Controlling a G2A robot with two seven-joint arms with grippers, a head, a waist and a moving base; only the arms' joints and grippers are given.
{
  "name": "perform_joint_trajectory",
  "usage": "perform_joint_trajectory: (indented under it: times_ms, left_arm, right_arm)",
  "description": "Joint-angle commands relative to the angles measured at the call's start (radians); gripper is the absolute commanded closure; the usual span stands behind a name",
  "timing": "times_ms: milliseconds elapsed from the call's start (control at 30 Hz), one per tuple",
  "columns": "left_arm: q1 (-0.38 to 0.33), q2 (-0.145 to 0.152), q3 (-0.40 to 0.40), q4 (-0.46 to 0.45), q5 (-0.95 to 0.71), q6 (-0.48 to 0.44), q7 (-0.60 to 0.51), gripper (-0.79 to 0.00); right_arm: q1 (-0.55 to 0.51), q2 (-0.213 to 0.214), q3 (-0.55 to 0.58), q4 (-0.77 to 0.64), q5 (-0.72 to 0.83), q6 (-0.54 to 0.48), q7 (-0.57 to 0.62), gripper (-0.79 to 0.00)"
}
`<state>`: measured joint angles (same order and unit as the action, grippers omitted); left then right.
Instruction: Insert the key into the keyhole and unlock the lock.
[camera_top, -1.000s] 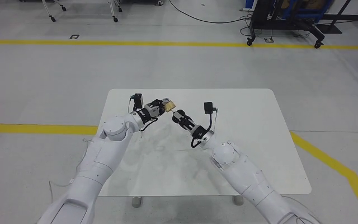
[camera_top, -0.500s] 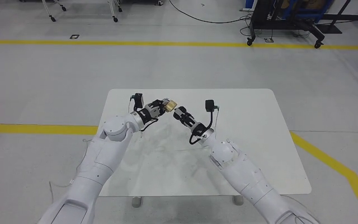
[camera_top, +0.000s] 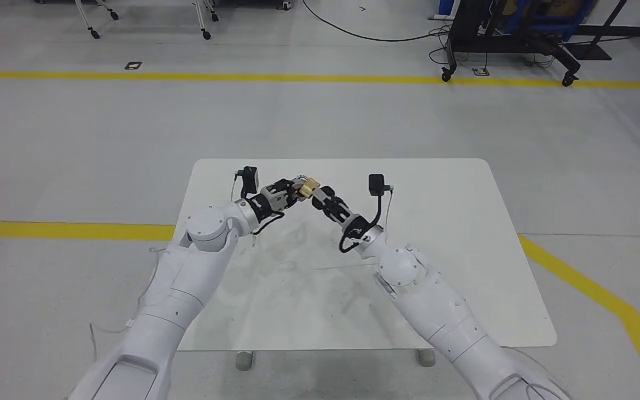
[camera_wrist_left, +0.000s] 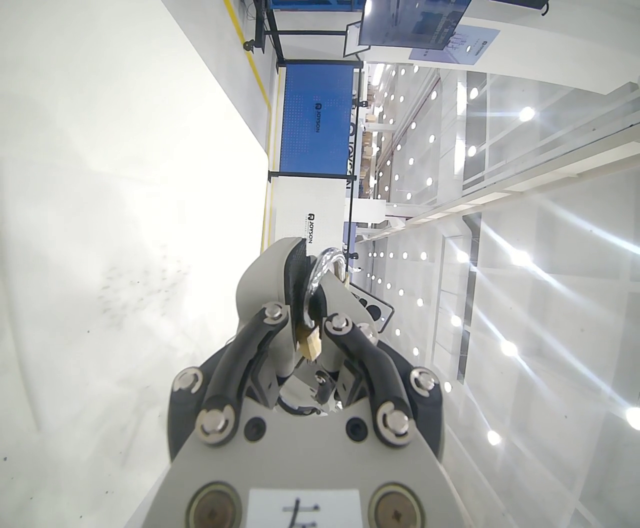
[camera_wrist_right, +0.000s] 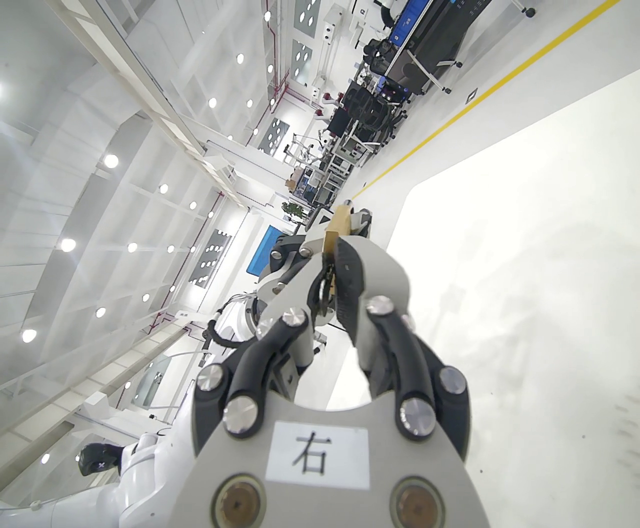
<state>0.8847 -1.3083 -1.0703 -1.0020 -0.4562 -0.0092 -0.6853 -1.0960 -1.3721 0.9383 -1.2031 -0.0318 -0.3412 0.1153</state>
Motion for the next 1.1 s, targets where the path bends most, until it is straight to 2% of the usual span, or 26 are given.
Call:
perform_joint_trajectory:
  times_ms: [0,433,533,633,733,767,900,1067]
  left_arm:
    - [0.000,-0.001,-0.001,0.000,-0.002,0.003,0.000,0.000]
    - [-0.002,-0.002,-0.015,0.011,0.000,0.013,0.009,0.000]
    - [-0.003,-0.001,-0.022,0.018,0.000,0.025,0.008,0.000]
    - [-0.010,-0.002,-0.024,0.040,-0.022,0.094,-0.019,0.000]
    - [-0.025,-0.008,-0.026,0.082,-0.101,0.196,-0.073,0.000]
    - [-0.031,-0.010,-0.026,0.096,-0.121,0.218,-0.090,0.000]
    - [-0.050,-0.020,-0.023,0.144,-0.208,0.293,-0.154,0.000]
    - [-0.062,-0.031,-0.020,0.196,-0.302,0.364,-0.227,0.000]
  right_arm:
    - [-0.003,-0.001,0.005,-0.002,0.000,0.002,0.002,-0.785]
    - [-0.014,-0.006,0.034,-0.016,0.024,0.004,0.042,-0.785]
    - [-0.032,0.002,0.073,-0.046,0.068,-0.027,0.087,-0.785]
    - [-0.069,0.017,0.123,-0.111,0.111,-0.089,0.164,-0.785]
    - [-0.113,0.033,0.177,-0.199,0.156,-0.139,0.246,-0.086]
    - [-0.128,0.038,0.191,-0.225,0.165,-0.145,0.269,0.000]
    - [-0.161,0.048,0.206,-0.292,0.199,-0.149,0.367,0.000]
    - [-0.158,0.052,0.191,-0.295,0.179,-0.157,0.429,0.000]
